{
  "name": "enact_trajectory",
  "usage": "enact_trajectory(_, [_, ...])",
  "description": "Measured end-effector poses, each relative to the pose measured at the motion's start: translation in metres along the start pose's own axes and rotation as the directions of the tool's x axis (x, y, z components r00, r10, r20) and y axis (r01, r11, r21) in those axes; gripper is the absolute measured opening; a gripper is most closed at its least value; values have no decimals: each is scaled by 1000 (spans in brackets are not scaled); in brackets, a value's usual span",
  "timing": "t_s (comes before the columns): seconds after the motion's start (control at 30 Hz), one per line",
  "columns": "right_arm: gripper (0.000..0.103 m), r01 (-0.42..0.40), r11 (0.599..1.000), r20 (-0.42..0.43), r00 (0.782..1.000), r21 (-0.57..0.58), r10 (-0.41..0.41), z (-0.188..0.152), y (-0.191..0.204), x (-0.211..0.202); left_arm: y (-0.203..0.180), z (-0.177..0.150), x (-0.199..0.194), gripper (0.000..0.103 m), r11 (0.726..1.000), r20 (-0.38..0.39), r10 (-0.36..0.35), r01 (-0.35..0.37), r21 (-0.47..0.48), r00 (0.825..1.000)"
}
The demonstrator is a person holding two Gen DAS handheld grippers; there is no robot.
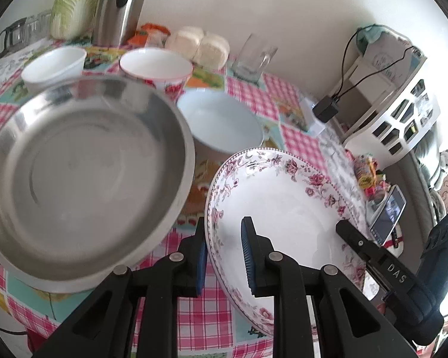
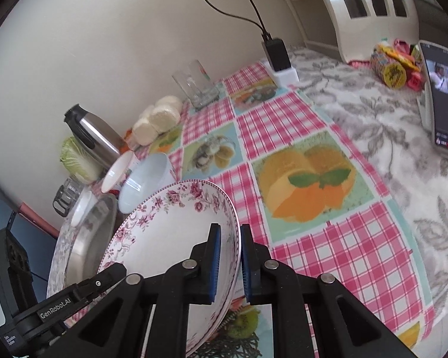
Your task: Organize plates and bowls
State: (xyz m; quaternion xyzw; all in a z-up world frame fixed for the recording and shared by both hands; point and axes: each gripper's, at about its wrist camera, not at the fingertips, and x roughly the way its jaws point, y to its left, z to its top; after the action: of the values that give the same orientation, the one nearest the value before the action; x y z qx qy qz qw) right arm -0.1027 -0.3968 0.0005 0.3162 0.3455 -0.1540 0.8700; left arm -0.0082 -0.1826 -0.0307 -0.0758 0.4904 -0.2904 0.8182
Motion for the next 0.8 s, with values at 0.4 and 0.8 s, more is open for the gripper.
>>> enact_trajectory(0.4, [14, -67, 998, 79, 995, -3, 67, 7, 27, -17, 18, 23, -25, 22, 999, 59, -36, 37, -6, 998])
enact_trajectory(0.8, [14, -78, 997, 44, 996, -21, 79, 3, 75, 8, 68, 49, -38, 22, 991, 77, -57, 65, -118, 995])
